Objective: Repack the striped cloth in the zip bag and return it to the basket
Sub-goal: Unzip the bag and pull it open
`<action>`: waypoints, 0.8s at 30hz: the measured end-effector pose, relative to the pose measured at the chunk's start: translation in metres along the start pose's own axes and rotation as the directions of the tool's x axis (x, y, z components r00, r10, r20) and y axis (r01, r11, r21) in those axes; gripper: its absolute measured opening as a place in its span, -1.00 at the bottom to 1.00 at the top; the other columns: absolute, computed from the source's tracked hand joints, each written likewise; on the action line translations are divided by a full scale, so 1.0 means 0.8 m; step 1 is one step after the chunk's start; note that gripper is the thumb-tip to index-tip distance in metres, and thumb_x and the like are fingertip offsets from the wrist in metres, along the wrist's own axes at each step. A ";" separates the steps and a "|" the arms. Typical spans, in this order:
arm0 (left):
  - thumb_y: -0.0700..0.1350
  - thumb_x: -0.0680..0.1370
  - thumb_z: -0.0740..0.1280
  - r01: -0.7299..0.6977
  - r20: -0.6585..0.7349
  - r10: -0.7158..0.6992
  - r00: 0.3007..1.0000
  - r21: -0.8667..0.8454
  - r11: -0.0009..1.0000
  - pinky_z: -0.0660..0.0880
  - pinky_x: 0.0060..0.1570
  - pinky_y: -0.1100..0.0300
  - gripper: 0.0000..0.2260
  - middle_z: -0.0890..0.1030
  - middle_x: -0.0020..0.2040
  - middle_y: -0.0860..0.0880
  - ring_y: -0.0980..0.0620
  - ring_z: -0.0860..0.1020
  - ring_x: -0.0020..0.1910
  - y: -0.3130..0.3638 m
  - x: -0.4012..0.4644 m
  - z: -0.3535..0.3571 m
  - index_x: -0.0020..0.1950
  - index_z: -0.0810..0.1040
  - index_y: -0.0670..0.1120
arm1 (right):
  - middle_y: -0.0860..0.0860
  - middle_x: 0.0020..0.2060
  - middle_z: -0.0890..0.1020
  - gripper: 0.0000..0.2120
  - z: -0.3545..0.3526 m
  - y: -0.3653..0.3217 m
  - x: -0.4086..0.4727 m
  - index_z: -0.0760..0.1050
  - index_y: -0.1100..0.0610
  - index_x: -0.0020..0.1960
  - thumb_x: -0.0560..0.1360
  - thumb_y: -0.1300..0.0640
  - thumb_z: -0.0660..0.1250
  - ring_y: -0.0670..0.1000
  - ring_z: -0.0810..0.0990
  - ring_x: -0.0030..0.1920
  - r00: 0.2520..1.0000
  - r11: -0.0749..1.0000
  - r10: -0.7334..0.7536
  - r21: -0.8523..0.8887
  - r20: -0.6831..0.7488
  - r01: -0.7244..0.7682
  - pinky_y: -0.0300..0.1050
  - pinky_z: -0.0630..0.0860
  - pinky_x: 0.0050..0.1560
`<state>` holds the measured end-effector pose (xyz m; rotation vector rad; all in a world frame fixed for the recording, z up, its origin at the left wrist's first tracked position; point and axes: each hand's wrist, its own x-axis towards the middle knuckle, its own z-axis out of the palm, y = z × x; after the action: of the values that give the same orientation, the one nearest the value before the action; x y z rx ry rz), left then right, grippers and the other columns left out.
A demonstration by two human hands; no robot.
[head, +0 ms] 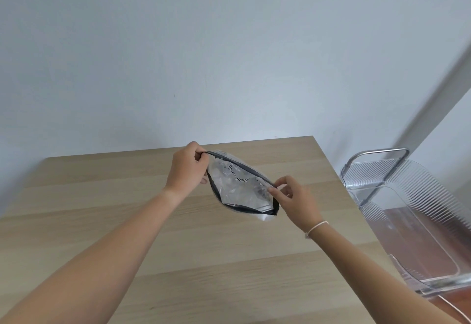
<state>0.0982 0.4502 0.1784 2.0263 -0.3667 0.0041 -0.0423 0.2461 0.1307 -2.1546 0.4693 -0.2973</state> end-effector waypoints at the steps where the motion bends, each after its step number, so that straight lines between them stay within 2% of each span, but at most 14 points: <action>1: -0.26 0.51 0.21 0.005 -0.011 -0.005 1.000 -0.009 1.000 0.53 -0.57 0.21 -0.90 0.51 -0.33 -0.04 -0.02 0.60 -0.44 -0.001 0.000 0.000 -0.19 0.47 -0.16 | -0.09 -0.43 0.55 -0.85 0.002 0.001 -0.002 0.46 -0.06 -0.13 0.41 -0.11 0.35 -0.12 0.49 -0.40 1.000 0.999 0.017 0.032 0.024 -0.018 -0.22 0.35 -0.38; 3: -0.27 0.50 0.21 0.017 -0.029 -0.018 0.999 -0.027 0.999 0.53 -0.58 0.20 -0.89 0.51 -0.33 -0.04 0.04 0.59 -0.48 -0.002 0.001 -0.001 -0.21 0.46 -0.13 | -0.03 -0.32 0.61 -0.83 0.006 0.004 -0.006 0.46 -0.08 -0.07 0.39 -0.09 0.38 -0.07 0.53 -0.32 0.994 0.993 0.069 0.093 0.088 -0.078 -0.21 0.41 -0.32; 6: -0.27 0.49 0.22 0.039 -0.045 -0.042 0.998 -0.057 0.998 0.54 -0.58 0.18 -0.87 0.50 -0.33 -0.06 0.08 0.58 -0.51 -0.005 0.003 -0.002 -0.24 0.46 -0.13 | 0.03 -0.24 0.63 -0.86 0.015 0.012 -0.013 0.48 -0.02 -0.08 0.39 0.08 0.40 -0.04 0.53 -0.28 0.974 0.977 0.145 0.133 0.175 -0.169 -0.18 0.43 -0.25; 8: -0.27 0.48 0.22 0.054 -0.052 -0.058 0.997 -0.073 0.996 0.55 -0.57 0.14 -0.86 0.51 -0.33 -0.07 0.07 0.59 -0.51 -0.007 0.004 -0.003 -0.25 0.47 -0.11 | 0.04 -0.29 0.61 -0.94 0.021 0.015 -0.016 0.50 0.06 -0.19 0.40 0.16 0.39 0.00 0.50 -0.29 0.972 0.966 0.178 0.159 0.155 -0.202 -0.13 0.42 -0.22; 10: -0.27 0.48 0.22 0.060 -0.052 -0.064 0.997 -0.078 0.995 0.56 -0.56 0.13 -0.86 0.52 -0.34 -0.07 0.06 0.60 -0.49 -0.009 0.003 -0.005 -0.26 0.47 -0.11 | 0.01 -0.35 0.61 -0.88 0.024 0.017 -0.017 0.49 0.08 -0.29 0.41 0.20 0.35 0.01 0.48 -0.32 0.973 0.953 0.208 0.203 0.100 -0.225 -0.11 0.41 -0.24; 14: -0.27 0.49 0.23 0.057 -0.036 -0.060 0.998 -0.065 0.996 0.57 -0.55 0.11 -0.88 0.51 -0.34 -0.06 0.09 0.60 -0.48 -0.016 0.001 -0.008 -0.24 0.47 -0.12 | 0.05 -0.33 0.63 -0.89 0.021 0.012 -0.010 0.48 0.08 -0.29 0.41 0.17 0.34 -0.03 0.47 -0.36 0.973 0.945 0.229 0.245 -0.014 -0.219 -0.16 0.38 -0.31; 16: -0.27 0.49 0.23 0.057 -0.028 -0.059 0.998 -0.062 0.996 0.59 -0.53 0.09 -0.89 0.52 -0.33 -0.08 0.08 0.60 -0.48 -0.018 0.000 -0.008 -0.23 0.48 -0.13 | 0.04 -0.35 0.60 -0.87 0.019 0.010 -0.005 0.47 0.08 -0.29 0.40 0.12 0.36 -0.05 0.44 -0.38 0.978 0.954 0.208 0.226 -0.031 -0.196 -0.19 0.36 -0.34; 19: -0.27 0.49 0.23 0.054 -0.021 -0.055 0.998 -0.048 0.997 0.59 -0.52 0.09 -0.88 0.53 -0.33 -0.09 0.06 0.60 -0.47 -0.019 0.000 -0.008 -0.22 0.48 -0.13 | -0.07 -0.48 0.46 -0.76 0.021 0.010 -0.003 0.38 0.05 -0.37 0.40 0.07 0.37 -0.07 0.35 -0.45 0.983 0.976 0.178 0.134 -0.047 -0.171 -0.20 0.27 -0.42; 24: -0.25 0.49 0.23 0.043 0.025 -0.043 0.999 0.013 0.999 0.57 -0.53 0.15 -0.89 0.54 -0.35 -0.07 0.08 0.59 -0.47 -0.027 -0.001 -0.012 -0.22 0.48 -0.11 | 0.00 -0.55 0.32 -0.73 0.014 0.010 0.004 0.22 0.07 -0.40 0.40 0.17 0.26 0.07 0.27 -0.47 0.970 0.986 0.129 -0.079 -0.205 -0.148 -0.09 0.21 -0.39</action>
<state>0.1044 0.4675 0.1639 2.0474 -0.3392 -0.0460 -0.0373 0.2483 0.1177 -2.1794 0.7585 -0.4220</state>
